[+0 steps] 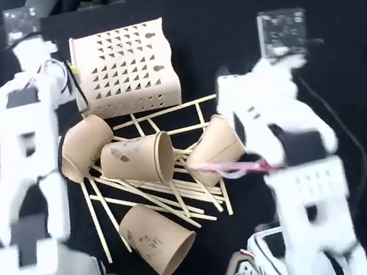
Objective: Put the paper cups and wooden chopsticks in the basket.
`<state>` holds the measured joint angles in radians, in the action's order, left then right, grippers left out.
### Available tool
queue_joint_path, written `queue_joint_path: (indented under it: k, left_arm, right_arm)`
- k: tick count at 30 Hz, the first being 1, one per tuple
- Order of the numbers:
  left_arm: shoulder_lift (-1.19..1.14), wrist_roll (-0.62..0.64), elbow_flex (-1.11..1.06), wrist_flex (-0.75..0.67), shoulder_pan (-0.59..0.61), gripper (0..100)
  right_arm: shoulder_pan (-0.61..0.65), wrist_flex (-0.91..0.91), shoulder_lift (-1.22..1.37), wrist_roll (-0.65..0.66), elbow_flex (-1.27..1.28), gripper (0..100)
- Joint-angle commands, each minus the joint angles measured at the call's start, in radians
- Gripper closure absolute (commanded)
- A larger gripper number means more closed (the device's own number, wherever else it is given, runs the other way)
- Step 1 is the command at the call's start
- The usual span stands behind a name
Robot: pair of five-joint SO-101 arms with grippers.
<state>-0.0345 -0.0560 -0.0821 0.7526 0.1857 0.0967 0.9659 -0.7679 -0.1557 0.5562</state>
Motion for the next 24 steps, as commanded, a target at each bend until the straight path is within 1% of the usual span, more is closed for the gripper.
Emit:
queue_joint_path:
  k: [1, 4, 8, 14, 19, 22, 24]
  left_arm:
    - [-0.245, 0.009, 0.239, -0.008, 0.024, 79]
    - [-0.316, 0.011, 0.291, -0.008, 0.05, 79]
    - [-0.324, 0.066, 0.278, -0.008, 0.082, 79]
    - [-0.33, 0.061, 0.2, -0.008, 0.117, 79]
    - [-0.324, 0.06, 0.177, -0.008, 0.153, 79]
    - [-0.333, 0.015, 0.171, 0.0, 0.162, 79]
    - [-0.325, 0.008, 0.171, 0.026, 0.162, 79]
  right_arm:
    - [0.008, -0.175, 0.153, -0.011, 0.077, 82.9]
    - [0.009, -0.282, 0.214, -0.009, 0.17, 82.9]
    - [0.008, -0.368, 0.248, -0.009, 0.223, 82.9]
    - [0.011, -0.37, 0.246, -0.009, 0.228, 82.9]
    - [0.011, -0.368, 0.246, -0.009, 0.231, 82.9]
    - [0.012, -0.368, 0.246, -0.011, 0.232, 82.9]
    - [0.012, -0.367, 0.246, -0.011, 0.232, 82.9]
